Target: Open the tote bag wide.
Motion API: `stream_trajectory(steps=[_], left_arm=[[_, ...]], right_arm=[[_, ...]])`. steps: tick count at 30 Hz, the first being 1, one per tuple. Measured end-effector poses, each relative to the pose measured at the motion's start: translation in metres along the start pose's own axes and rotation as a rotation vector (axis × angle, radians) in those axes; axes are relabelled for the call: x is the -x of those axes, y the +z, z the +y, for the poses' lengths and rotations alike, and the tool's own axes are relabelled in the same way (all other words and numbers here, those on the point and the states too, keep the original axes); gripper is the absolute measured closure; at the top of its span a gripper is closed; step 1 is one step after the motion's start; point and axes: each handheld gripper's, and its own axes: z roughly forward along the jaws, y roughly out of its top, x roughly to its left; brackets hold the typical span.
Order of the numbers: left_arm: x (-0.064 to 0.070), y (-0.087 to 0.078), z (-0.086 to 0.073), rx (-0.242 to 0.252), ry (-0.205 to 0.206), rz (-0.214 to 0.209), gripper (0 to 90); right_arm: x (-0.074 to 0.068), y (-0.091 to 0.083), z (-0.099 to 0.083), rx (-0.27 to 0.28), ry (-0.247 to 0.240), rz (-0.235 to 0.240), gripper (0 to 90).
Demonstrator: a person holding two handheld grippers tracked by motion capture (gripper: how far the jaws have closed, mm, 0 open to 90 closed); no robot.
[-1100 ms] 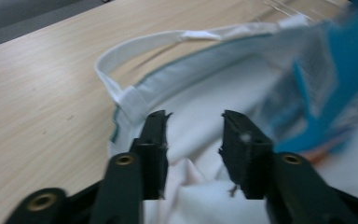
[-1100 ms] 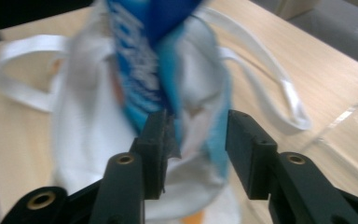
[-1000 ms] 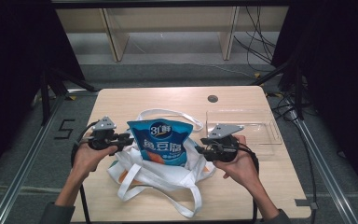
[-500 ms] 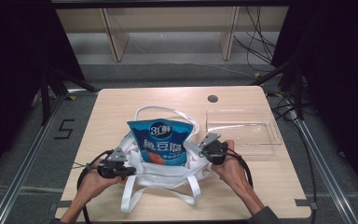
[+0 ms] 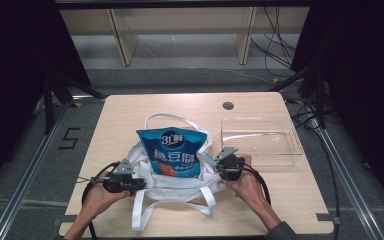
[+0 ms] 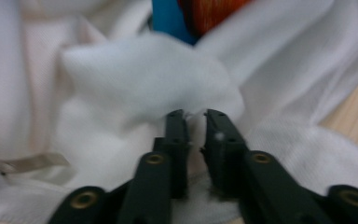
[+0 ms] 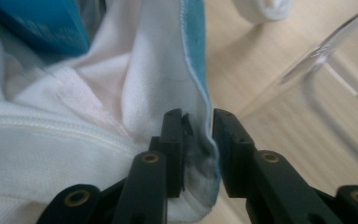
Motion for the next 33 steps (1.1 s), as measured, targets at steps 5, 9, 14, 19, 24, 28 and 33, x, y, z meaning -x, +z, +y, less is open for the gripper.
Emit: stream_trajectory(steps=[5,9,14,19,24,28,33], left_arm=[[-0.011,-0.035,0.035,0.134,0.017,0.087,69.5],[-0.037,-0.033,0.056,0.175,0.005,0.149,76.3],[-0.067,-0.008,0.075,0.188,-0.067,0.158,86.1],[-0.092,0.024,0.083,0.085,-0.11,0.148,89.3],[-0.115,0.072,0.062,-0.046,-0.221,0.104,89.6],[-0.121,0.08,0.048,0.004,-0.312,0.063,89.6],[-0.108,0.055,0.059,0.054,-0.245,0.115,85.6]], right_arm=[[0.007,-0.052,0.007,0.2,0.074,0.059,62.2],[-0.008,-0.064,0.012,0.261,0.04,0.186,69.3],[-0.032,-0.041,0.016,0.196,-0.02,0.233,77.8],[-0.043,-0.023,0.018,0.13,-0.105,0.297,86.6],[-0.058,-0.012,0.002,0.022,-0.139,0.327,90.0],[-0.061,-0.005,-0.002,0.005,-0.146,0.336,90.0],[-0.052,-0.017,0.005,0.068,-0.109,0.35,85.7]])
